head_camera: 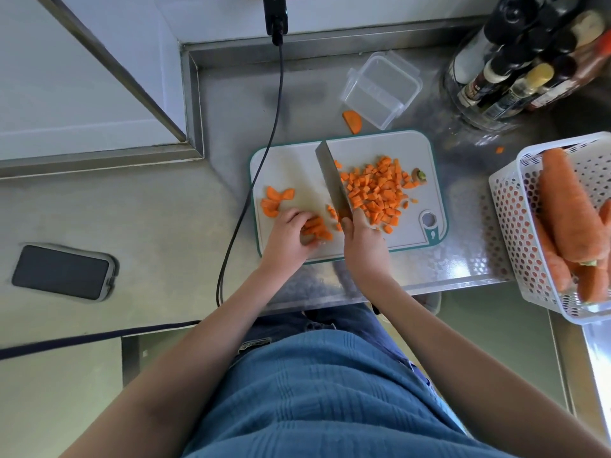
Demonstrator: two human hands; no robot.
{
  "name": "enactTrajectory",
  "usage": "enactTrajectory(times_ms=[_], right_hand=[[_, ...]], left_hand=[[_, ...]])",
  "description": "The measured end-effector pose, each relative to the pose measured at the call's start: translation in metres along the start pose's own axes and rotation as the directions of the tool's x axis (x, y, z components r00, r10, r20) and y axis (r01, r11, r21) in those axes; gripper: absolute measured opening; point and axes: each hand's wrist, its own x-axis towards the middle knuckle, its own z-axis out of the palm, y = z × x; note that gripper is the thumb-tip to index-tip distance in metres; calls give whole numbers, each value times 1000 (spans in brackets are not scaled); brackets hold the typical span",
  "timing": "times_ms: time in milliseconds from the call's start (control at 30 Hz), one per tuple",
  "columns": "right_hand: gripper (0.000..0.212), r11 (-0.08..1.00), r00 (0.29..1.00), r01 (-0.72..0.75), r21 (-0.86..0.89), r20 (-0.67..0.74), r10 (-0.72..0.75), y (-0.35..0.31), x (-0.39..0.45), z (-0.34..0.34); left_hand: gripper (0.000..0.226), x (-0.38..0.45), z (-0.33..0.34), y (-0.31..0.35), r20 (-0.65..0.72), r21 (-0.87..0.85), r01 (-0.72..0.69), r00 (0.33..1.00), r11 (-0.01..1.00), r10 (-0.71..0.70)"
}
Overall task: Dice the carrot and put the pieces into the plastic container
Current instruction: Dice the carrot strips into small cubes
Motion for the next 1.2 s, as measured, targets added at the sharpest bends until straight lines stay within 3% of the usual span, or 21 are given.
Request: enactTrajectory(times_ms=[200, 467, 900, 1200], right_hand=[[26, 998, 999, 50, 47, 3, -50, -2, -13, -1], [26, 999, 998, 31, -32, 54, -29, -5, -14, 10], [22, 996, 998, 63, -62, 29, -61, -4, -13, 17], [17, 980, 995, -30, -195, 84, 47, -11, -10, 26]], left_hand=[[45, -10, -7, -5, -81, -29, 31, 996, 999, -34], [22, -5, -12, 1, -76, -88, -3, 997, 996, -3], [13, -1, -9, -2, -80, -79, -21, 997, 997, 14], [15, 0, -2, -3, -78, -49, -13, 997, 999, 9]])
